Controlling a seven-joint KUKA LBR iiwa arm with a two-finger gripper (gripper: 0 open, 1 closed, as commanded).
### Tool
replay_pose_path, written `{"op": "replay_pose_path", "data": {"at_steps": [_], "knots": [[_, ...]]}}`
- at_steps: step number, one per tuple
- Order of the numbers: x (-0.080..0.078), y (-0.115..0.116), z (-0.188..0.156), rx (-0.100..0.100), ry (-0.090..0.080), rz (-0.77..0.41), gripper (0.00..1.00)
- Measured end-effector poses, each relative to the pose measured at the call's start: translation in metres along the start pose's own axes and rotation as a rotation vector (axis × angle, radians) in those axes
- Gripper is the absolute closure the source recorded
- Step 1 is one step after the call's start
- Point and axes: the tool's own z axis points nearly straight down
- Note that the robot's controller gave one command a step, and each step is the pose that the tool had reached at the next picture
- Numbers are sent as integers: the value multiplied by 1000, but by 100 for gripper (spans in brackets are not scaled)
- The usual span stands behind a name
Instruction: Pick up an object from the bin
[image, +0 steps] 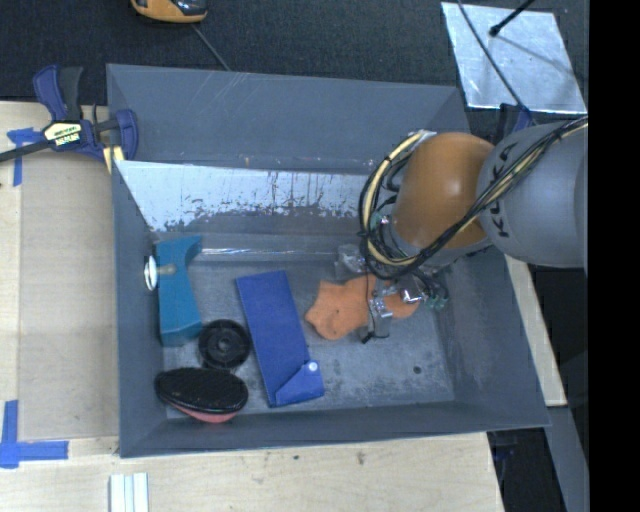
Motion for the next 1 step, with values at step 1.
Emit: {"op": "replay_pose_path", "data": {"at_steps": [1], "knots": [[-7, 1, -1, 1, -4, -118, 100]]}}
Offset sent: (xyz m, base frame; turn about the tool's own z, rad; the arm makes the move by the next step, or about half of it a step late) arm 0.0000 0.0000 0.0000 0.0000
